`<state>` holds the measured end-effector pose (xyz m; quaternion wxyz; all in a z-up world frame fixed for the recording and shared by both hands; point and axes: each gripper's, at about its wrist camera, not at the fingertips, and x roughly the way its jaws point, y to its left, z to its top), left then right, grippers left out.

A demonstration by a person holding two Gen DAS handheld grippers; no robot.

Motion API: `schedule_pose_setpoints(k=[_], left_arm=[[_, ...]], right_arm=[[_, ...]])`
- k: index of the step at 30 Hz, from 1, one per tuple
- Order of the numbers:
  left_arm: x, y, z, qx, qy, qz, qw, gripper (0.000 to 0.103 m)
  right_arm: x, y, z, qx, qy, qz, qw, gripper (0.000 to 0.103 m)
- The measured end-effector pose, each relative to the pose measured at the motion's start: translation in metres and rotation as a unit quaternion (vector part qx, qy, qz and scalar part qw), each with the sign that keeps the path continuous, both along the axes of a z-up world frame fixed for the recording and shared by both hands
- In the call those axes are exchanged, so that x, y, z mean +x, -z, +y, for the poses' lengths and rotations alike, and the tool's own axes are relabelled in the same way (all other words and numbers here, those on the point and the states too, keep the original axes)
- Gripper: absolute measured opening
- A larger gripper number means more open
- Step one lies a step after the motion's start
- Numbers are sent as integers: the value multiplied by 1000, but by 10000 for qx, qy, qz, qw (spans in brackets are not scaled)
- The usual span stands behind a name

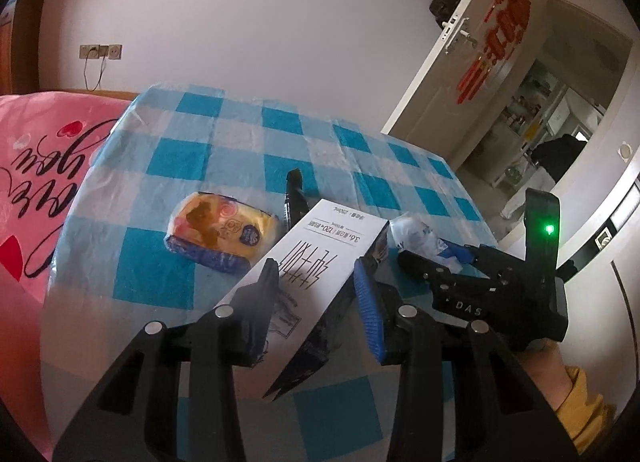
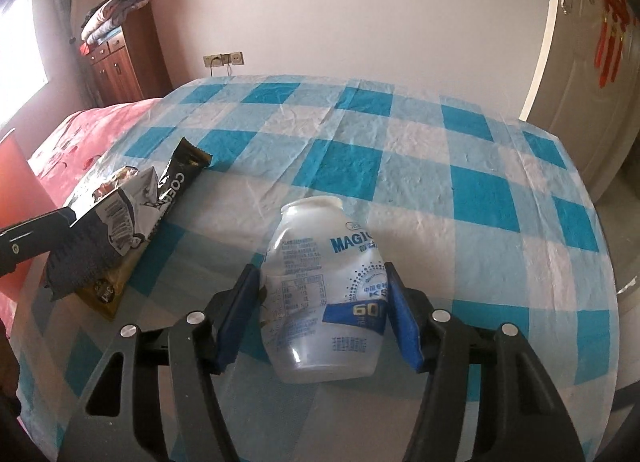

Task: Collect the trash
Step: 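Close right tool on the clear Magicday bottle while left tool holds the white box, then carry the white box and Magicday bottle over the orange bucket and open both tools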

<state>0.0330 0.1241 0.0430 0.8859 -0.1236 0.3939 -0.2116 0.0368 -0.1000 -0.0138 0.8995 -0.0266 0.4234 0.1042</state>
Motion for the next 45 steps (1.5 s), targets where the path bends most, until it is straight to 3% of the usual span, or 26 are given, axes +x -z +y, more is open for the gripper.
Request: schedule_pose_setpoints(k=[7,12,21,27,30,36,45], left_arm=[[0,0,-5,181,81,-99,9998,43],[-9,-2,-9,259,261,-187,9991,63],[-37,-2,-10,477,452,-411,9970,82],[-40,4,-5,731,385,-405,9958,83],[-31,6,-6,1010,344,-428,9934,83],[-4,7,-5,1219,548,-335,9905,83],[29,18,-2,727,644,266,9949,80]], right_arm=[[-4,-1,-2,179,102,9,9998,62],[-13,-2,-6,395,154,18,9991,62],[-34,-3,-18,658,290,-20,9974,62],[-44,-4,-22,795,322,4,9963,62],[-50,-7,-20,819,280,-21,9962,62],[-62,-13,-17,861,221,-78,9960,62],[-78,-23,-17,906,152,-180,9956,62]])
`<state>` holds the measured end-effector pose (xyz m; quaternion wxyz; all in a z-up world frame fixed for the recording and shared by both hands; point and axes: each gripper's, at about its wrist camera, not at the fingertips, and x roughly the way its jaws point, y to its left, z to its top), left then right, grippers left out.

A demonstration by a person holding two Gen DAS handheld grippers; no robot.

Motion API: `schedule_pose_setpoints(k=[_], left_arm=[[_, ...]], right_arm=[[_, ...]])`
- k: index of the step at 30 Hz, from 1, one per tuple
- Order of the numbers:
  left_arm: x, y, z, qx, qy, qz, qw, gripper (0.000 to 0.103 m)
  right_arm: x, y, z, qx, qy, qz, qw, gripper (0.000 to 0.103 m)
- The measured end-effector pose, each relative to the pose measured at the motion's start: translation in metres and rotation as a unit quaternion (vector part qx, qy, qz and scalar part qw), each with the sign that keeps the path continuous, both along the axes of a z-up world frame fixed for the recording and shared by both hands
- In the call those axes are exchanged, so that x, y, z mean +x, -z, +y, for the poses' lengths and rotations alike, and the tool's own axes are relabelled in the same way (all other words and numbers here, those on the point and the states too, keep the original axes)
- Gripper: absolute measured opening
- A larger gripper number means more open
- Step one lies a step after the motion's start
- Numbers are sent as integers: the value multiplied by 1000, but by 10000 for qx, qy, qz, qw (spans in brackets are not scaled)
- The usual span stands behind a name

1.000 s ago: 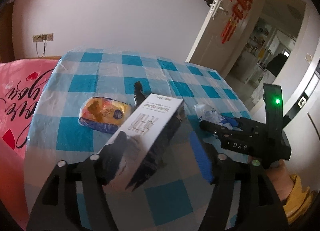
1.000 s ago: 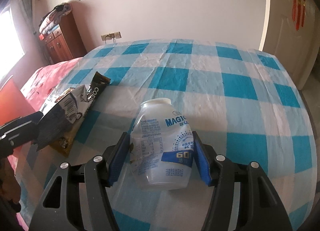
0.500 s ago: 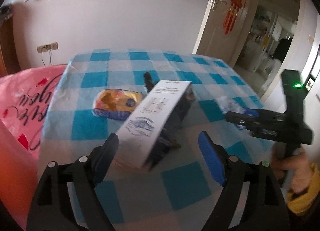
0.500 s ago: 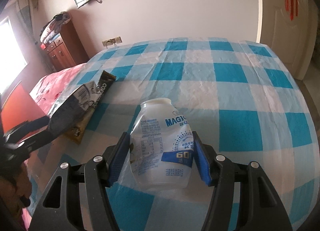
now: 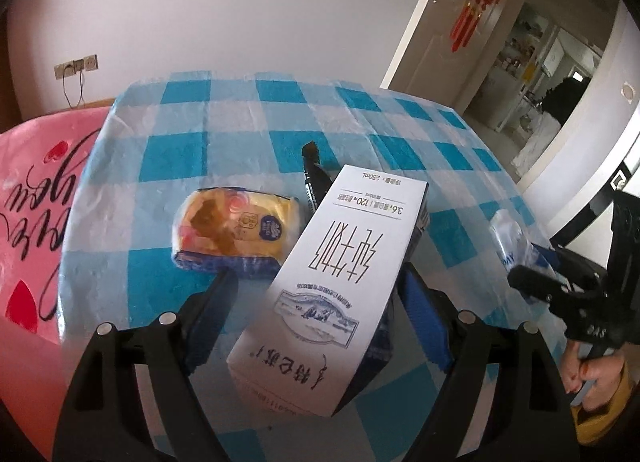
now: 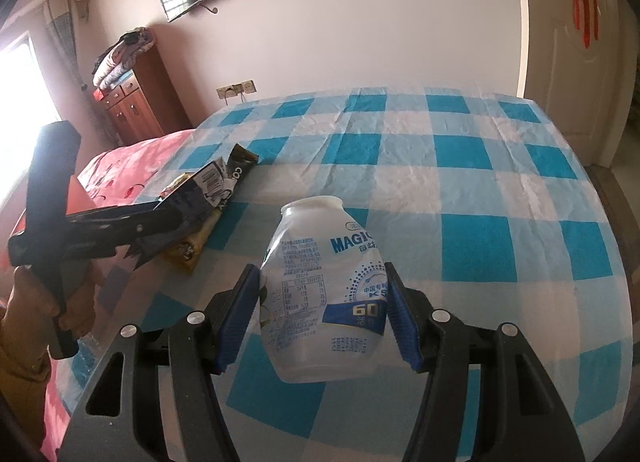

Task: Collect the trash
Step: 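Carry the white box and Magicday bottle over the orange bucket and open both tools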

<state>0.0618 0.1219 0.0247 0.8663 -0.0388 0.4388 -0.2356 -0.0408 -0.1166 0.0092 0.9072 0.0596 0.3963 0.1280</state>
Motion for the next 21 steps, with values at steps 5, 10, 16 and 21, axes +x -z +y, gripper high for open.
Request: schedule_pose_setpoints(k=[5,10,16,21], left_arm=[[-1,2,-5,-206,-171,117,9996,72],[-10,1,-7,-321,-370,184,9986,64],[-26,2,-6,-439,-591,243,9970,61],[-43,-2,3,-620,-747,240,9950,60]], right_arm=[[-7,-2,-1,29,1,-25,10000,62],[-13,-6,0,77,-21,-63,9999,62],[-21,-11,3,123,-75,-88,9999,62],[-27,-16,5,193,-111,-72,9997,62]])
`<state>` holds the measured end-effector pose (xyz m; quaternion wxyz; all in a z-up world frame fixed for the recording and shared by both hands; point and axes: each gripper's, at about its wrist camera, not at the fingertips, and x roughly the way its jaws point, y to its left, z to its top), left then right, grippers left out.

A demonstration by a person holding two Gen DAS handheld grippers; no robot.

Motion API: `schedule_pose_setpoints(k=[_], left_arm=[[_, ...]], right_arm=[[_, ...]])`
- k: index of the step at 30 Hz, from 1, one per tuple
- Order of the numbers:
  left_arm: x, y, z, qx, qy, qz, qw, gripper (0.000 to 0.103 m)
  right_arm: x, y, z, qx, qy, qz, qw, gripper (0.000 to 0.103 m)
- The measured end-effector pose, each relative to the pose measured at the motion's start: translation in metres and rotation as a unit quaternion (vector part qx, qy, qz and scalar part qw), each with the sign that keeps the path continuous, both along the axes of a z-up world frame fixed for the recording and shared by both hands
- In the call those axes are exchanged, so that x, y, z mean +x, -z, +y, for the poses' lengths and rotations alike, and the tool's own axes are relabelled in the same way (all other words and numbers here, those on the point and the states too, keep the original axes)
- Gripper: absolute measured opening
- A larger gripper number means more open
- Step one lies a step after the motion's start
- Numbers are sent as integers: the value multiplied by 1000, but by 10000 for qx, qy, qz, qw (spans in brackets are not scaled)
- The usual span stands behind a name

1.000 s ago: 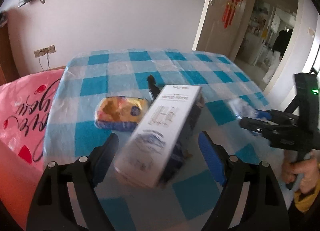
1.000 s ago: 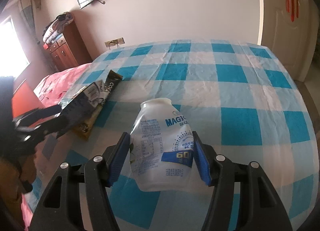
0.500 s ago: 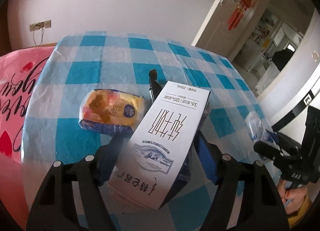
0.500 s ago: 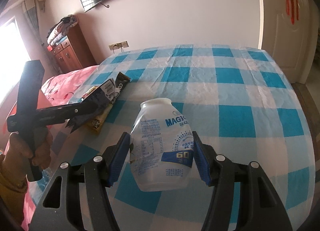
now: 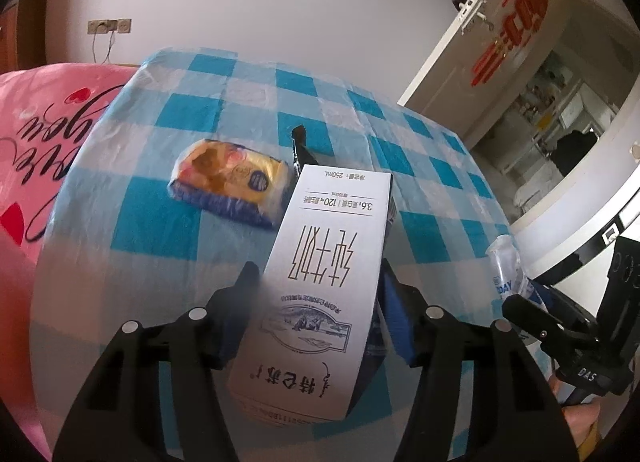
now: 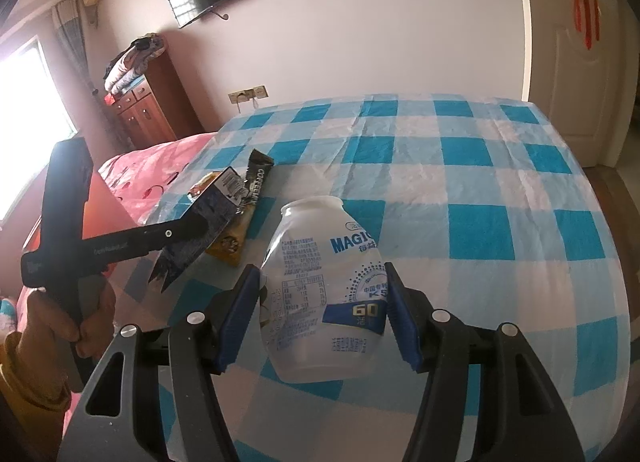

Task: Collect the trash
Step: 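Carry the white box and Magicday bottle over the orange bucket and open both tools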

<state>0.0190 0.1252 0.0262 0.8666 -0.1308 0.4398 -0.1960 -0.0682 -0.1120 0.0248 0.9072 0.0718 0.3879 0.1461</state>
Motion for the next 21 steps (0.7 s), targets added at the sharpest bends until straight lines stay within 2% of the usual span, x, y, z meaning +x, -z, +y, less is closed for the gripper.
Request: schedule_pose_setpoints(k=[6,12,21], left_arm=[[-28,-18,8,-183,-1,-195,9996,59],[-58,-50,17,-349,29,-571,9978,59],[-92,-102,63,-481,-396,-1170,9912,59]], right_arm=[[-8,-4,5,244,-53,87,9997,62],[-13,-13,17,497,-177,143,9985,62],[-11,-55,65,857,-739,12,9936,62]])
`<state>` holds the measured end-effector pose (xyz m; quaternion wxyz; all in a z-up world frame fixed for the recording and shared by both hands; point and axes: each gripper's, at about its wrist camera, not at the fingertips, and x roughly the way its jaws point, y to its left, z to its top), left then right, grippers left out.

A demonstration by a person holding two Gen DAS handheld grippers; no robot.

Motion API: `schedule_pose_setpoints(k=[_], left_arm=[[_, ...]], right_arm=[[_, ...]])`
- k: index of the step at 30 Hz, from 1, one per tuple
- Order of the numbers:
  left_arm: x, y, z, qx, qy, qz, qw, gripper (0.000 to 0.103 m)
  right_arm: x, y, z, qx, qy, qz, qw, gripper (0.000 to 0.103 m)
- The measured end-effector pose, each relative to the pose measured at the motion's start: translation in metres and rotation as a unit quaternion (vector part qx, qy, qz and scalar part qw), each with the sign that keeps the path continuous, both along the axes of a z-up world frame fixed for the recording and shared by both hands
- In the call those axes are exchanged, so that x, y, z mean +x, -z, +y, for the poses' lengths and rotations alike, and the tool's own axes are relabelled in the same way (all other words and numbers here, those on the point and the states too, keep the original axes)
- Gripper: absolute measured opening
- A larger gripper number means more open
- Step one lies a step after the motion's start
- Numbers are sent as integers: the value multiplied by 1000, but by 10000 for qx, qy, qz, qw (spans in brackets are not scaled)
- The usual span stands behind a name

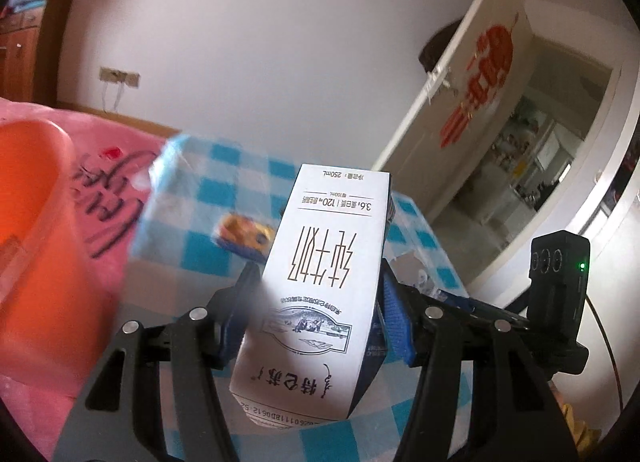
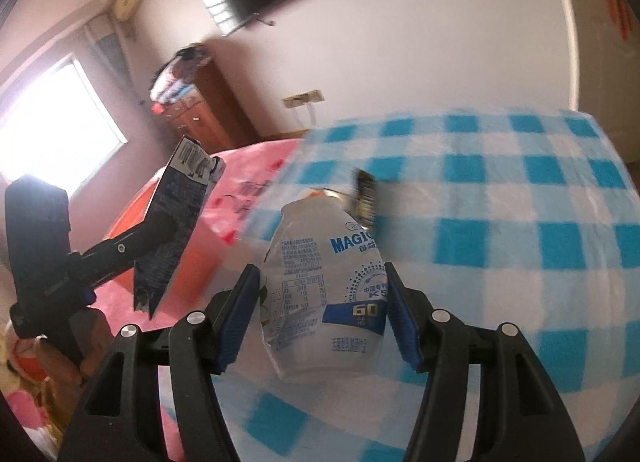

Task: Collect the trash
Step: 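Carry the white box and Magicday bottle over the orange bucket and open both tools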

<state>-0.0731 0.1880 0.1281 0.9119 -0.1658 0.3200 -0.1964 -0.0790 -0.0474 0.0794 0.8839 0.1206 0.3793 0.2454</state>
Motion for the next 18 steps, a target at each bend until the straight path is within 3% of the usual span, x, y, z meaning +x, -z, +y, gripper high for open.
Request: schedule_pose_setpoints(k=[6,10,18], left_arm=[[-22,-31,62,26,-769,-317,9965,59],[-36,-44,106,79,-1424,-445,9888,60],[-42,-32,175,46,-2398,-216,9706,60]], right_arm=[[12,-38,67,245,-732,-178,9969,62],[22,-59,122,314,-1249,-292,9912,62],[37,-75,221,317,-2003,-384,9785,62]])
